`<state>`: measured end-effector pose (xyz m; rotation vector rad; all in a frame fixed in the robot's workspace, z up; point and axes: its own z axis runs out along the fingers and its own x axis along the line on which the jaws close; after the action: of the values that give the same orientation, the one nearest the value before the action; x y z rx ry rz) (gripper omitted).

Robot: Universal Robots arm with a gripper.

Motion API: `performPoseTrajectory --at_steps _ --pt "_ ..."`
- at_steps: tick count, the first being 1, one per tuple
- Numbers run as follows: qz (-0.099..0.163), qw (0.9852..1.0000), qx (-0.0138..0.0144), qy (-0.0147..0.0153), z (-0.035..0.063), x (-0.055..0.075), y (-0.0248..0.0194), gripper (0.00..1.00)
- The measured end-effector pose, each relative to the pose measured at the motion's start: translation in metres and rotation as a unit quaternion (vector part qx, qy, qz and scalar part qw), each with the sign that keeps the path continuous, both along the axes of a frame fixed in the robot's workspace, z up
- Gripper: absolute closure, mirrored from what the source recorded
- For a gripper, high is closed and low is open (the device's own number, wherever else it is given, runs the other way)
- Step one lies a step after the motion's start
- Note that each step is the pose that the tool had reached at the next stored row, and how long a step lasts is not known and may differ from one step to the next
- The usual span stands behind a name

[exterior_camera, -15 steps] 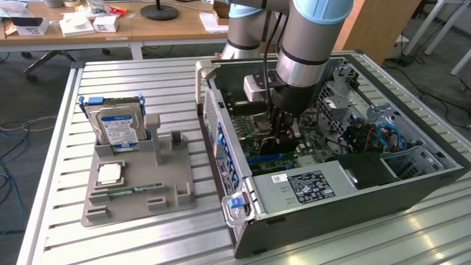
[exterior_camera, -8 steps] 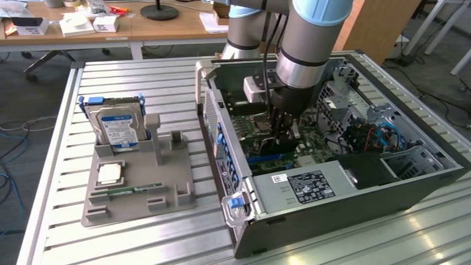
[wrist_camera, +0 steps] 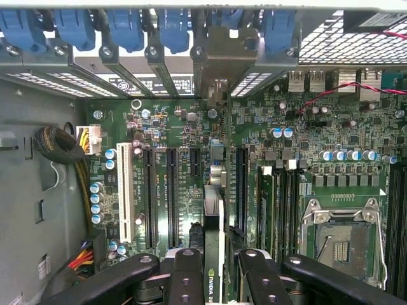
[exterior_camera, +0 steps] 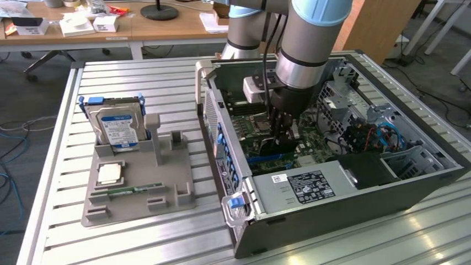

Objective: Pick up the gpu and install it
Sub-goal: 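Insert the gpu into the slot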

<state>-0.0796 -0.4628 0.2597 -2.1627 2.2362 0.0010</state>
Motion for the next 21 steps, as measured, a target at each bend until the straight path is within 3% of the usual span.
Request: performPoseTrajectory --at_steps 21 --pt "0.0 1.0 -0.0002 0.0001 -0.0025 -0.0017 0.0 0.74"
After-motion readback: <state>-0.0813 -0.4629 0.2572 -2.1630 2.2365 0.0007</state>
